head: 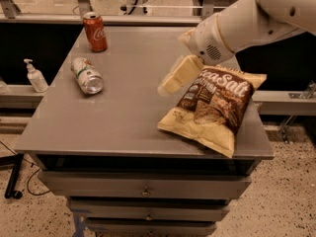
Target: Pick coke can
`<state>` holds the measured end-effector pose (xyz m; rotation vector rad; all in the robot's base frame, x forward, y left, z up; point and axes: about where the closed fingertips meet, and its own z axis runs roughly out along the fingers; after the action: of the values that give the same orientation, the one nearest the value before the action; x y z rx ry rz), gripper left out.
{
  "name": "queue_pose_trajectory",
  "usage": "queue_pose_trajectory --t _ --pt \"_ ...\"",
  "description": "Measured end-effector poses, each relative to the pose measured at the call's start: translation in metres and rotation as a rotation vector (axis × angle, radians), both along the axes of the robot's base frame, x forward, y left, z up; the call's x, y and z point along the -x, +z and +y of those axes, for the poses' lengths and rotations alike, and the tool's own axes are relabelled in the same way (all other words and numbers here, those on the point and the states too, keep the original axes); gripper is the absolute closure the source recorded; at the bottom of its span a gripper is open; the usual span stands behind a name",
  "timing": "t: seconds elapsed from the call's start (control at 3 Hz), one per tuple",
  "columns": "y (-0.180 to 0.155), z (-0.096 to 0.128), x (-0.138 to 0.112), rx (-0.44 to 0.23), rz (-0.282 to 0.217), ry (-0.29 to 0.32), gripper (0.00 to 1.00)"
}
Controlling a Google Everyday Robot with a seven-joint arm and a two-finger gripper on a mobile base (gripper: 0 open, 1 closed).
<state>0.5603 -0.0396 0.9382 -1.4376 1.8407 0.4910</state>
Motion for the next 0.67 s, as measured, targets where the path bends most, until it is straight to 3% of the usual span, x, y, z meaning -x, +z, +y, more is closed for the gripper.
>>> queue_pose_trajectory --t 0.33,0.67 --pt "0.0 0.0 0.0 0.0 0.0 0.001 0.0" --pt "-0.008 0.024 -0.01 -0.051 -0.008 0.01 0.0"
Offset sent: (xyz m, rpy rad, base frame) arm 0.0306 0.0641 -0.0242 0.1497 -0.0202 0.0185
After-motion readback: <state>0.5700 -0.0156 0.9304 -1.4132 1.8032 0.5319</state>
